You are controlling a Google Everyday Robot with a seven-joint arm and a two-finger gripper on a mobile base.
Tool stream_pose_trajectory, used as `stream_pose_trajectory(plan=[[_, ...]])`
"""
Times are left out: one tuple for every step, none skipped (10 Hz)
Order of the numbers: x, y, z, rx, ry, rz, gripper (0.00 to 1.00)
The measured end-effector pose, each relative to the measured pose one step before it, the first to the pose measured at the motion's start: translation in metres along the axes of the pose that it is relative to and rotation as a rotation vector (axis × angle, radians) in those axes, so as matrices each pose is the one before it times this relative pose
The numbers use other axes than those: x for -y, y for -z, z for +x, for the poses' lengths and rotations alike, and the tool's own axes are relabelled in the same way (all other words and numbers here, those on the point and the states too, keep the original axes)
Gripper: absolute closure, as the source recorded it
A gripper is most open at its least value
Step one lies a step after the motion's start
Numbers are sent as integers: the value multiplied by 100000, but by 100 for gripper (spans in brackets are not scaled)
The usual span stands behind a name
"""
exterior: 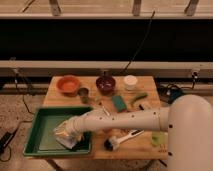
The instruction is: Place towel in purple bowl
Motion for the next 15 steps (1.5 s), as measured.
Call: stream_pose_trajectory(plan=[[970, 913, -367, 1839, -801, 309, 100], [1164, 915, -258, 1113, -579, 1073, 100], [767, 582, -82, 433, -303, 894, 100], [973, 777, -162, 677, -539, 1501, 100], [1197, 864, -359, 1008, -464, 1608, 100], [1336, 1020, -387, 1132, -500, 1747, 100], [1130, 1117, -788, 1567, -267, 1654, 100], [621, 826, -773, 1765, 53, 1094, 100], [328, 563, -478, 1433, -104, 742, 100], [445, 752, -556, 1465, -122, 1064, 100], [449, 604, -315, 986, -66, 1058, 100], [546, 732, -22, 219, -181, 1272, 100], [594, 910, 254, -133, -413, 1439, 100], [619, 971, 441, -393, -608, 1573, 100], [626, 989, 688, -1016, -650, 1637, 100]])
